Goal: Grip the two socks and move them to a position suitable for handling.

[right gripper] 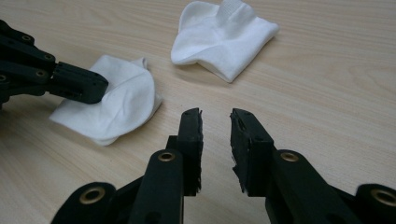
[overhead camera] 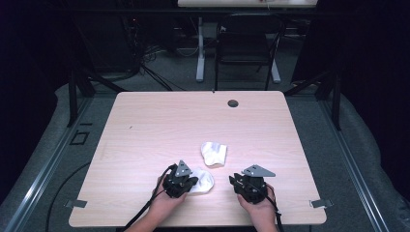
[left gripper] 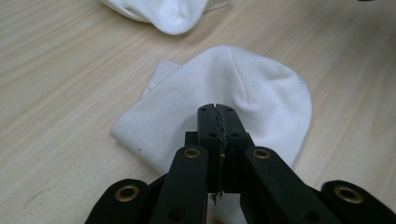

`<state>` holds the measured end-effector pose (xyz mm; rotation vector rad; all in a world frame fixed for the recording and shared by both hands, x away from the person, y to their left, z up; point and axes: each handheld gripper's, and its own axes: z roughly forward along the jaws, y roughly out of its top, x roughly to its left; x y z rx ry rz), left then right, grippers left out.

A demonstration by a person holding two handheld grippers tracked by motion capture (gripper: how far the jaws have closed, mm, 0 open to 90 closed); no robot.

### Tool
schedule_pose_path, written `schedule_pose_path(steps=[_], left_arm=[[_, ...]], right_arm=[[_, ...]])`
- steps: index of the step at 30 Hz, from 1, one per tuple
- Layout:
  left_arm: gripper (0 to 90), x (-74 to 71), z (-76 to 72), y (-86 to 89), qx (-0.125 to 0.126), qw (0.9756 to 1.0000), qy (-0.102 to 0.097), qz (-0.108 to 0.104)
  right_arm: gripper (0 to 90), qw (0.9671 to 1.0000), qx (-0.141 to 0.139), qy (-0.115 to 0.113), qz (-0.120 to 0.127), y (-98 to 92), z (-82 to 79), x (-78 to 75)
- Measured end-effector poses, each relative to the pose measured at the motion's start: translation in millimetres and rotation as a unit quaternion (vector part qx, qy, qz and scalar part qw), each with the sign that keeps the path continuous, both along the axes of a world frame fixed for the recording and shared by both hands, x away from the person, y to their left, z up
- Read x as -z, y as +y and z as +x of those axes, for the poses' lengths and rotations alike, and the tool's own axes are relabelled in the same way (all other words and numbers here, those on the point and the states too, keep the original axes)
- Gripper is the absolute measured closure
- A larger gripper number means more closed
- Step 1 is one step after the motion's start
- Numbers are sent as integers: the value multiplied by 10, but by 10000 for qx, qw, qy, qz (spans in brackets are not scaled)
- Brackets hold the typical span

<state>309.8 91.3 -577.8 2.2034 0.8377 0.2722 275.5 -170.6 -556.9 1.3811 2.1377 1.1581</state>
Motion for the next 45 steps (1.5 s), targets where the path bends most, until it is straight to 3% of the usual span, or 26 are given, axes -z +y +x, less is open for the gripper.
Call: schedule_pose_path(steps=[7,14,18,23,26,29,38,45], left_arm=[[900,4,-132,43,85,9999,45,-50],[888,-103,-118,56,22,9999,49,-161],[822,-190,-136,-13,110,9996,10,-250],[712,-182,-143,-134,168,9995,23,-277],[669,-125,-145,-198,167,9998,28,-135],[688,-80,-145,-232,186,9998,48,9],[848,-60,-141,-236,170,9998,94,-27],[872,-98,-141,-206,145,9997,117,-130]], right_arm=[[735,10000,1,1,-4,5,-4,-2],[732,10000,11,4,-8,5,-1,2],[731,10000,20,-13,16,1,1,1],[729,10000,26,-5,32,-3,-1,-5],[727,10000,31,-25,40,-8,-3,-10],[726,10000,33,-23,36,-15,3,-9],[726,10000,5,-25,41,3,5,-3],[726,10000,-22,-29,31,19,3,-2]])
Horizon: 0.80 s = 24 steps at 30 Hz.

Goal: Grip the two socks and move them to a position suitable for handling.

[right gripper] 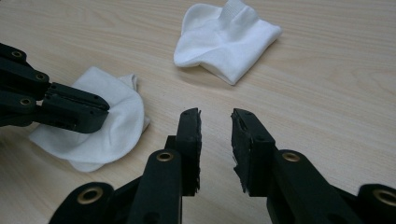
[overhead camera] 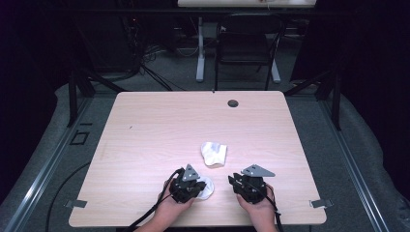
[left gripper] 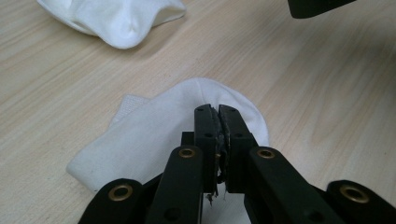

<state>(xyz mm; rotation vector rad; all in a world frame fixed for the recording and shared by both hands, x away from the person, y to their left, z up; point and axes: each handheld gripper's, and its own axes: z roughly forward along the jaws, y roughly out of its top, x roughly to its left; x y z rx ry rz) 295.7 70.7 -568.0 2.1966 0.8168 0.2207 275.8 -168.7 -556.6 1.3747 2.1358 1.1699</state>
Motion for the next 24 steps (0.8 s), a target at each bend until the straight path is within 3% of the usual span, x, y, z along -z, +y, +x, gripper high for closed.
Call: schedule_pose_path(steps=[9,14,20,24], left_arm=[[875,-97,-31,81,-6,9996,-38,-276],[875,-171,-51,157,-16,9989,-69,-463],[875,-220,-50,246,-45,9983,-120,-569],[875,-246,-65,295,-38,9980,-157,-603]], right_arm=[[781,9998,-140,101,-61,58,1,9],[860,9989,-432,200,33,189,-31,18],[900,9950,-932,286,-231,429,-21,56],[900,9929,-1078,353,-356,528,-3,91]])
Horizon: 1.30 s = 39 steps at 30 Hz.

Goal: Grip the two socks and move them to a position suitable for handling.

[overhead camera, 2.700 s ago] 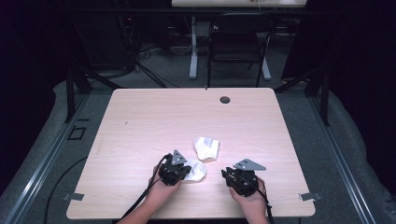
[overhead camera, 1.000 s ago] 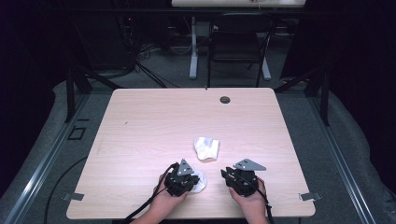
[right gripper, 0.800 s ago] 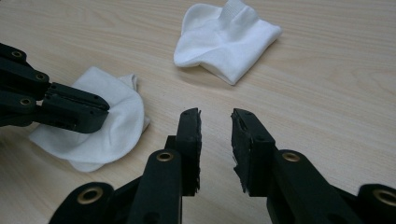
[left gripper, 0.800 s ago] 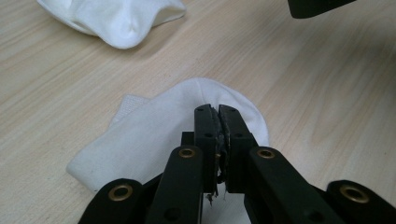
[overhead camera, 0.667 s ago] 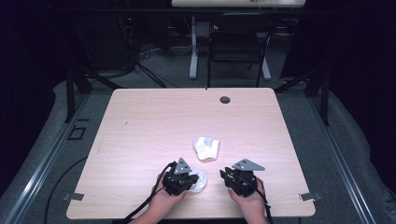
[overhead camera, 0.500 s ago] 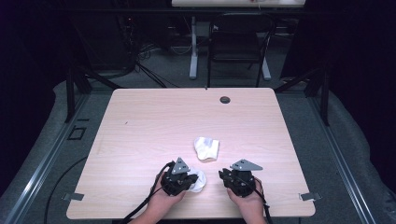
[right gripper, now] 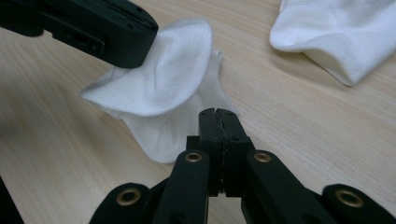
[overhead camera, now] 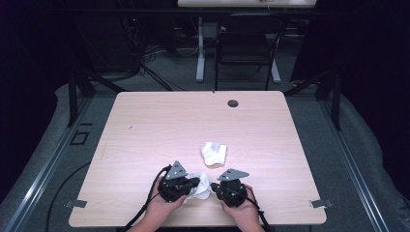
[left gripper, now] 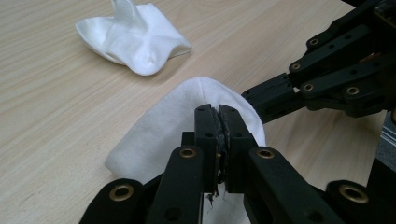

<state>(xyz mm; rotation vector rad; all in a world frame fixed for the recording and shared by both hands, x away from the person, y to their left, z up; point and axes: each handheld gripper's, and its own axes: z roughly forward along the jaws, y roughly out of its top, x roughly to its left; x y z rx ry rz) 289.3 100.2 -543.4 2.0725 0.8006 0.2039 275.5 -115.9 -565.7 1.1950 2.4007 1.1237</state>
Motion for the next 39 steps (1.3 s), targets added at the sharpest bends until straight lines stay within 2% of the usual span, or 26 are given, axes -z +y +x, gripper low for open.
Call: schedule_pose_path(steps=[4,7,9,13,16,19,25,31,34,39], left_arm=[[875,-18,4,60,-22,10000,-19,-88],[874,-11,9,93,-61,9998,-16,-195],[873,-14,7,114,-53,9998,-27,-201],[872,-9,0,157,-92,9997,-56,-224],[869,-16,-4,223,-152,9997,-59,-156],[865,-21,-6,312,-253,9996,-76,-81],[858,-5,0,512,-439,9990,-20,-29],[843,37,-17,626,-570,9983,80,70],[806,54,-25,680,-589,9981,121,157],[754,58,-29,812,-827,9965,49,111]], right_arm=[[898,10000,6,5,36,72,66,0],[897,9999,-27,148,25,134,121,56],[897,9998,-17,174,59,164,118,106],[898,9998,-103,168,-50,181,111,141],[900,9999,-74,121,-37,183,99,147],[900,9997,-80,55,-203,191,77,135],[900,9993,-123,16,-344,185,42,121],[900,9996,-70,100,-237,137,28,124],[900,9996,-57,119,-233,126,20,123],[900,9997,-45,107,-231,125,10,123]])
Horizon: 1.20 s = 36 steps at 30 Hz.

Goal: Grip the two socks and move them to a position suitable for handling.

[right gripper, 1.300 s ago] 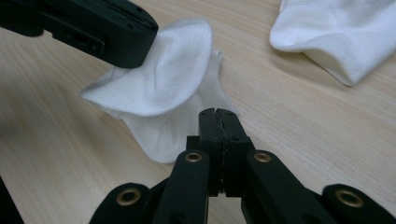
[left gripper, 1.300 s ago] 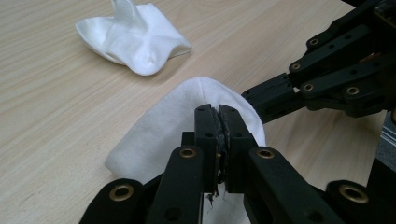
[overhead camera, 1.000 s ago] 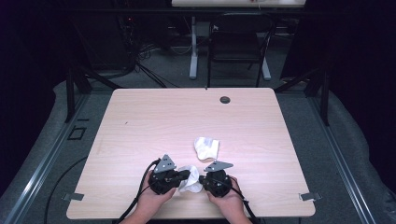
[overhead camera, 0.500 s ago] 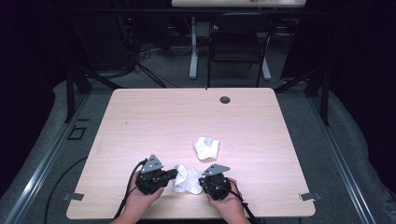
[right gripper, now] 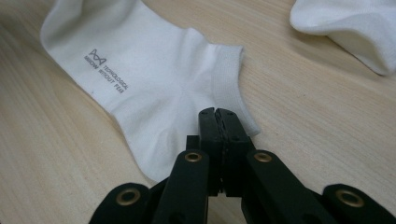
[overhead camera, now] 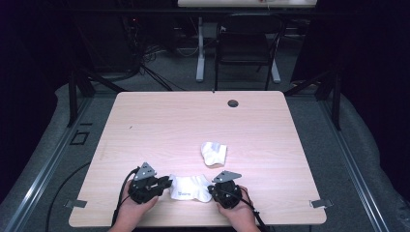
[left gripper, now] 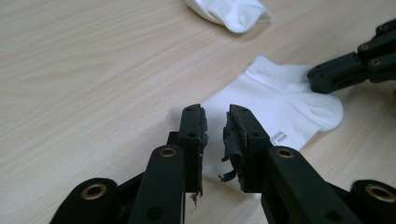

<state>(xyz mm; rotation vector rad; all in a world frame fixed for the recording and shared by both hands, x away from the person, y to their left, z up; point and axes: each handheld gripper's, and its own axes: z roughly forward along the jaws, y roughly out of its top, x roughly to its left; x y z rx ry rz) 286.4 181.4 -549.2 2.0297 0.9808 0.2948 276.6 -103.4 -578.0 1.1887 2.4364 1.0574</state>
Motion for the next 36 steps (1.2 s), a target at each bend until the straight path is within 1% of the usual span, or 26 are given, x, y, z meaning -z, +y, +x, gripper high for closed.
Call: schedule_pose_path(steps=[1,2,5,7,12,13,14,16,17,18,20,21,23,25,27,28,29,31,32,33,34,35,36], left_arm=[[749,-17,2,18,-40,10000,-12,-67],[741,-45,0,30,-89,9998,-74,-136],[726,-91,-4,34,-30,9997,-156,-161],[704,-61,2,7,84,9998,-122,-137],[657,34,-3,-62,246,9995,-55,200],[649,55,-5,-75,253,9994,-36,250],[645,70,-1,-75,284,9990,-16,344],[638,130,1,-81,270,9986,94,454],[632,148,1,-80,278,9982,141,515],[629,162,-1,-83,249,9983,183,502],[608,176,8,-71,282,9979,254,521],[602,182,9,-62,285,9977,268,545],[585,199,9,-39,264,9978,301,528],[580,224,13,-15,275,9975,317,569],[575,261,11,-3,311,9973,341,565],[574,273,2,-1,333,9973,340,562],[573,279,-8,2,364,9972,262,591],[579,278,-23,1,368,9971,277,601],[588,279,-26,7,389,9969,235,636],[594,283,-37,11,379,9971,236,613],[603,288,-45,16,365,9973,222,594],[608,288,-56,26,393,9971,195,617],[613,290,-68,23,363,9973,204,598]], right_arm=[[900,10000,-2,-8,3,1,1,1],[900,10000,-16,-7,-38,-1,2,-2],[900,10000,-7,-26,-50,8,-2,-3],[899,10000,-37,-26,-86,5,-2,-7],[899,10000,3,-10,-61,-6,-5,-7],[898,10000,-13,-19,-87,-15,-3,-8],[898,9999,-9,5,-104,-21,-5,-12],[898,10000,15,0,-49,-26,-4,-5],[897,10000,22,27,-74,-34,-6,-11],[897,10000,30,21,-73,-39,-7,-10],[897,10000,12,30,-52,-47,-8,-10],[897,10000,21,38,-35,-51,-9,-8],[897,10000,35,60,-23,-60,-8,-8],[897,10000,37,82,-10,-65,-9,-10],[896,9999,21,105,-26,-74,-8,-14],[896,9999,16,113,-26,-77,-9,-15],[896,10000,21,94,-14,-78,-9,-11],[894,10000,33,86,-1,-77,-15,-9],[894,10000,38,62,16,-77,-20,-5],[893,10000,35,91,-19,-82,-26,-11],[893,10000,46,81,9,-83,-32,-9],[893,10000,40,89,-7,-87,-36,-10],[893,9999,43,115,-17,-90,-44,-16]])
